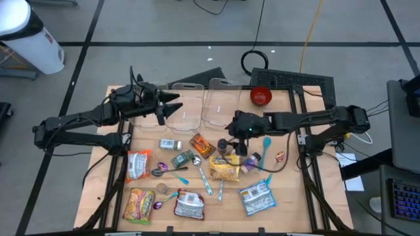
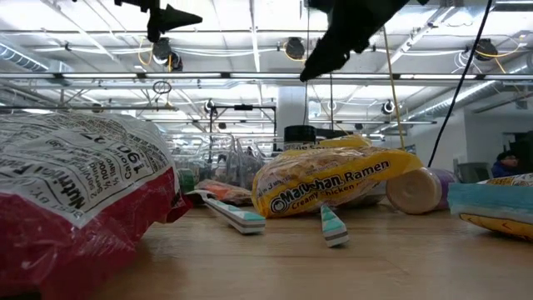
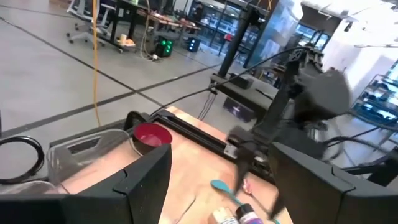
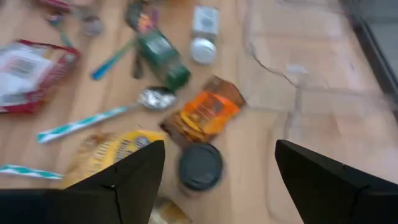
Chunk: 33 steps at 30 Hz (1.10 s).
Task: Pick & Place Food Item
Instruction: Put the orange spice bottle into the left transparent bin
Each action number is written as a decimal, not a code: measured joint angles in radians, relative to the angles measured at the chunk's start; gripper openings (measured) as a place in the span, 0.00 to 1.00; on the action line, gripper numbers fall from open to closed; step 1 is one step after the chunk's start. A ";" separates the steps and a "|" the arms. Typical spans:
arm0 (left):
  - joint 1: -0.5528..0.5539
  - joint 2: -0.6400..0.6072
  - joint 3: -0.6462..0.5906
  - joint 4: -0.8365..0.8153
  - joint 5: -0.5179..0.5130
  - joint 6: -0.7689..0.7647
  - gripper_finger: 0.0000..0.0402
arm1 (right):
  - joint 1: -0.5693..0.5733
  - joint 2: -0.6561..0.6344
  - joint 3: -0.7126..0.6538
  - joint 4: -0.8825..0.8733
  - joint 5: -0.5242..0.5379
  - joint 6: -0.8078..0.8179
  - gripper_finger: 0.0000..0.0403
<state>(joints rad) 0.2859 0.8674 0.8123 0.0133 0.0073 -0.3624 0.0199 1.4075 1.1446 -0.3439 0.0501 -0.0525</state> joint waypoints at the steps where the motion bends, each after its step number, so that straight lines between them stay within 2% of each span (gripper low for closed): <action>1: 0.000 0.000 0.000 -0.003 -0.007 0.009 0.68 | 0.013 0.001 0.000 0.003 0.000 -0.003 0.74; 5: 0.000 0.005 0.000 -0.014 -0.031 0.025 0.68 | 0.037 0.033 0.000 0.014 -0.003 0.027 0.74; 15: 0.000 0.011 0.000 -0.040 -0.026 0.014 0.68 | 0.013 0.134 -0.009 0.058 0.002 0.137 0.74; 22: -0.013 0.011 0.000 -0.055 -0.008 -0.003 0.68 | 0.004 0.126 -0.096 0.119 0.004 0.228 0.74; 29: -0.032 0.011 0.000 -0.100 -0.008 -0.007 0.68 | 0.004 0.126 -0.206 0.326 0.005 0.338 0.74; 33: -0.034 0.011 0.000 -0.101 -0.008 -0.008 0.68 | 0.005 0.125 -0.235 0.347 0.075 0.372 0.74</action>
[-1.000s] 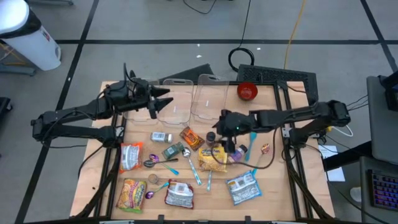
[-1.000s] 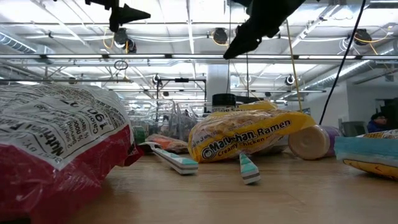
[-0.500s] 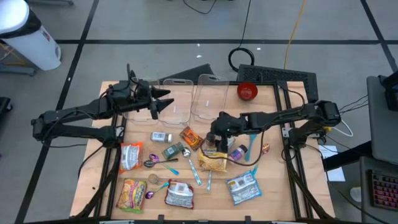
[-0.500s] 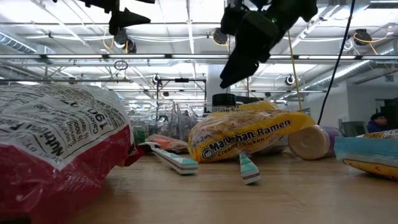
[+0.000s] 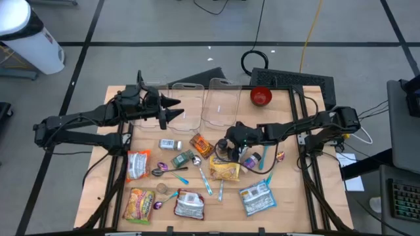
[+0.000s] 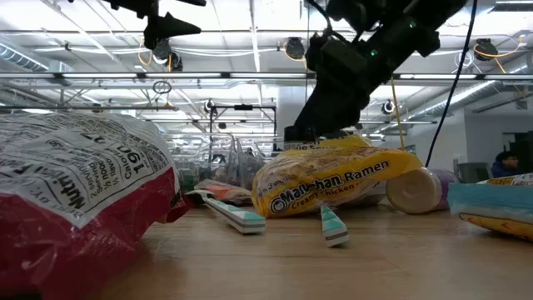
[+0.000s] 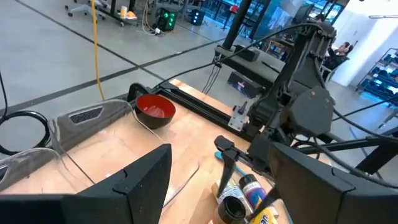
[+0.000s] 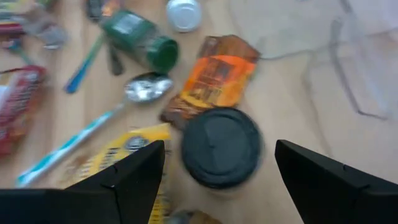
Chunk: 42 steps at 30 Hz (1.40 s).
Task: Pick & Place Food Item
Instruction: Put the orange spice bottle into the left transparent bin
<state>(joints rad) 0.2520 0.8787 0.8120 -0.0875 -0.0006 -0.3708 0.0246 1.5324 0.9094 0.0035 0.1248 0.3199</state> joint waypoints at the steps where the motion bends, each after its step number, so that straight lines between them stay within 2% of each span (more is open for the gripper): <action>1: 0.000 0.000 0.000 0.000 0.000 0.000 0.68 | 0.000 0.000 -0.013 0.023 0.015 0.005 0.74; 6: 0.000 0.000 0.000 0.001 0.000 0.000 0.68 | -0.001 0.000 -0.067 0.152 0.038 0.037 0.74; 18: 0.000 0.000 0.000 0.001 -0.035 0.000 0.68 | 0.000 0.000 -0.092 0.187 0.059 0.054 0.73; 23: 0.000 0.000 0.000 0.002 -0.036 0.000 0.68 | -0.004 0.000 -0.092 0.212 0.060 0.032 0.66; 30: 0.000 0.000 0.000 0.002 -0.053 0.000 0.68 | -0.005 0.000 -0.092 0.206 0.056 0.031 0.47; 42: 0.000 0.000 0.000 0.002 -0.053 0.000 0.68 | -0.005 0.000 -0.092 0.209 0.056 0.076 0.48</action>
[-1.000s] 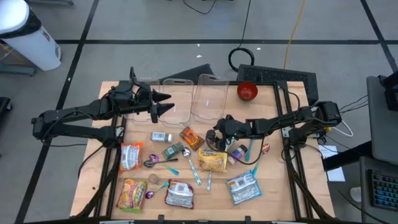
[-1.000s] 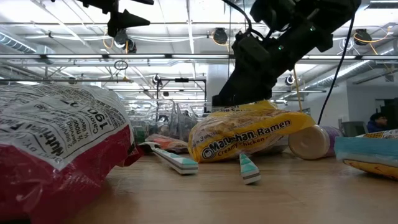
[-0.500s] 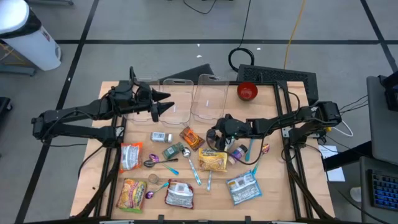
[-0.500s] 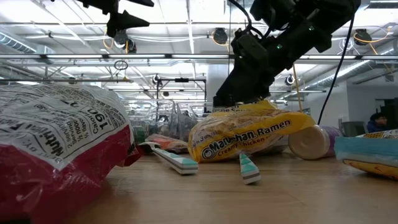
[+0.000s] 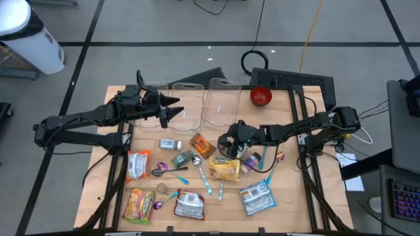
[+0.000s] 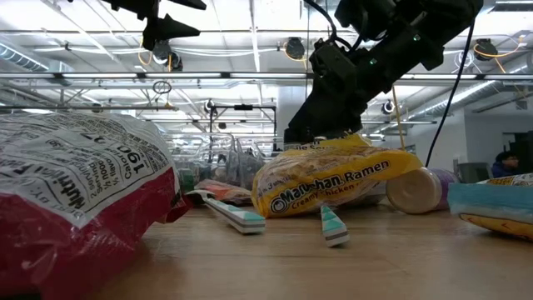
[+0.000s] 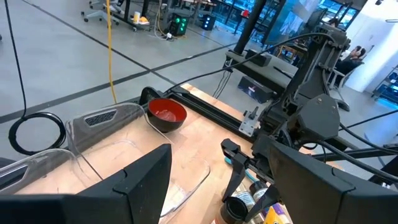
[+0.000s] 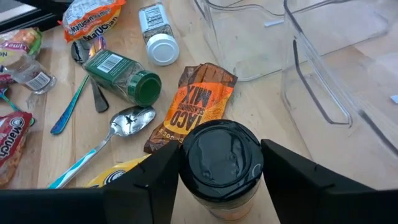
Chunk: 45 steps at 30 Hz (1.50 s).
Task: Pick & Place Food Item
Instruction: Put the orange spice bottle into the left transparent bin
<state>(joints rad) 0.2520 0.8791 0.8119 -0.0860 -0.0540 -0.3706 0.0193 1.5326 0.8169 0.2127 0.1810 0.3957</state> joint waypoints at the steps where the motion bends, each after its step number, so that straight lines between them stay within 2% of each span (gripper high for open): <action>1: 0.000 0.000 0.000 0.000 0.000 0.000 0.68 | 0.000 0.000 0.000 0.000 0.000 0.003 0.47; 5: 0.000 0.000 0.000 0.000 0.000 0.003 0.68 | 0.000 0.000 0.000 0.000 -0.001 0.004 0.47; 14: 0.000 0.000 0.000 0.000 -0.001 0.026 0.68 | 0.000 0.000 0.000 0.000 -0.001 -0.022 0.54; 31: 0.000 0.000 0.000 -0.001 -0.001 0.055 0.68 | 0.002 0.000 0.000 0.000 -0.007 -0.123 0.57; 38: 0.000 0.000 0.000 -0.001 -0.001 0.059 0.68 | -0.003 0.000 0.000 -0.001 -0.005 -0.124 0.53; 45: 0.000 0.000 0.000 -0.001 -0.001 0.062 0.68 | -0.009 0.000 0.000 -0.004 -0.053 -0.128 0.50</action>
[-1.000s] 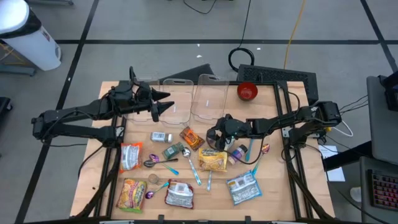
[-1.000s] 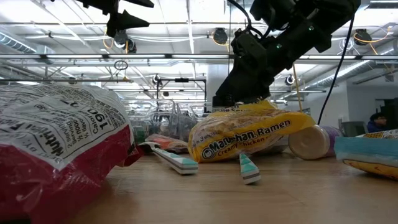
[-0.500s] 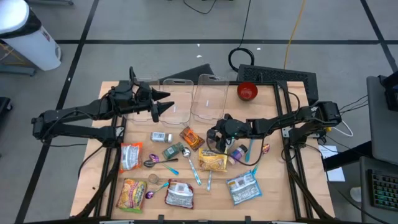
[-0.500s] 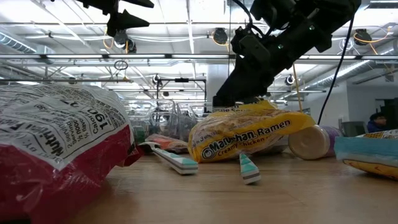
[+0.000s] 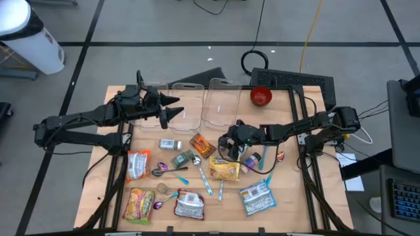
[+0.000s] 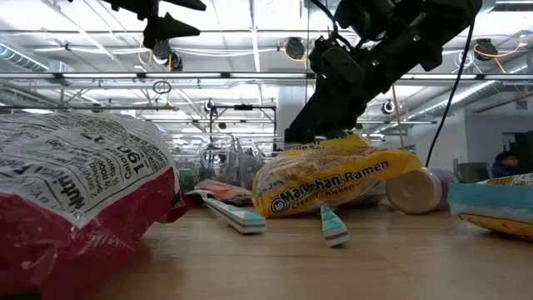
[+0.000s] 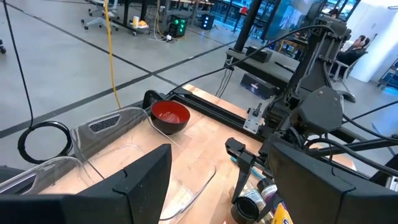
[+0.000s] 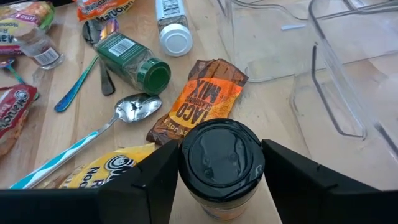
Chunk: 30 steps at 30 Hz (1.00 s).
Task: Pick & Place Food Item
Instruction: Put the orange spice bottle into the left transparent bin
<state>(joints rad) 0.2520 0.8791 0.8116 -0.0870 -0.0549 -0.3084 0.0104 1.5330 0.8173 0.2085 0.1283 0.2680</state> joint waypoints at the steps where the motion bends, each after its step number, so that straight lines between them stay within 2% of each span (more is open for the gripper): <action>1: 0.000 0.000 0.000 0.000 0.000 0.000 0.68 | -0.001 0.000 0.000 -0.001 -0.001 0.000 0.50; 11: 0.000 0.000 0.000 0.000 -0.027 -0.008 0.68 | -0.004 0.000 0.000 0.007 -0.002 0.008 0.48; 23: 0.000 0.000 0.000 0.000 -0.027 -0.016 0.68 | -0.015 -0.004 0.000 0.103 -0.030 0.012 0.47; 30: -0.007 0.043 0.000 0.001 -0.018 -0.079 0.68 | -0.035 -0.029 0.101 0.109 -0.081 -0.032 0.47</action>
<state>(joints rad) 0.2448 0.9226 0.8114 -0.0856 -0.0729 -0.3873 -0.0247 1.5043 0.9188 0.3171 0.0477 0.2358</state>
